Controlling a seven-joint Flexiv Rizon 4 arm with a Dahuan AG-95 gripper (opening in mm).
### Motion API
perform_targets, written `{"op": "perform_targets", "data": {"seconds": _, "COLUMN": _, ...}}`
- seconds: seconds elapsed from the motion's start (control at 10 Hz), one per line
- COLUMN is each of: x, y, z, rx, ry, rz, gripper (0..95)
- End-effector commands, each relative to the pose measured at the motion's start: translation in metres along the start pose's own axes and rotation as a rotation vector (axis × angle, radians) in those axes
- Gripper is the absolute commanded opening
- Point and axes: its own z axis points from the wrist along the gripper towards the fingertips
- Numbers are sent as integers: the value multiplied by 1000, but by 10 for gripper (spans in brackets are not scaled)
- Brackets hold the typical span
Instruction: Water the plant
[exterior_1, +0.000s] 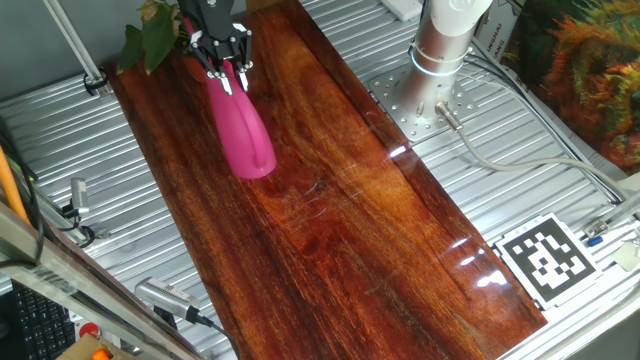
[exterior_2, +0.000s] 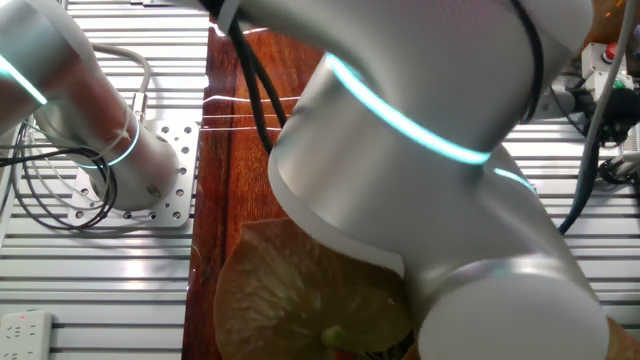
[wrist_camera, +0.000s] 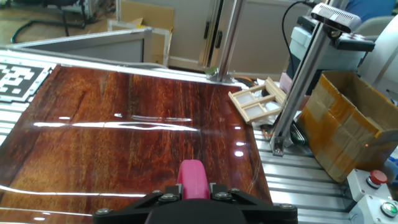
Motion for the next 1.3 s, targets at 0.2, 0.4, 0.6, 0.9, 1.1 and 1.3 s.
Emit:
{"op": "perform_targets", "data": {"seconds": 0.2, "x": -1, "y": -2, "z": 0, "rx": 0, "ry": -19, "rz": -5, "gripper": 0}}
{"op": "perform_targets", "data": {"seconds": 0.4, "x": 0, "y": -1, "z": 0, "rx": 1, "ry": -24, "rz": -5, "gripper": 0}}
{"op": "perform_targets", "data": {"seconds": 0.6, "x": 0, "y": -1, "z": 1, "rx": 1, "ry": -36, "rz": -7, "gripper": 0}}
{"op": "perform_targets", "data": {"seconds": 0.9, "x": 0, "y": -2, "z": 1, "rx": 2, "ry": -44, "rz": -9, "gripper": 0}}
{"op": "perform_targets", "data": {"seconds": 1.1, "x": 1, "y": -2, "z": 2, "rx": 3, "ry": -49, "rz": -11, "gripper": 0}}
{"op": "perform_targets", "data": {"seconds": 1.3, "x": 3, "y": -2, "z": 5, "rx": 8, "ry": -69, "rz": -13, "gripper": 0}}
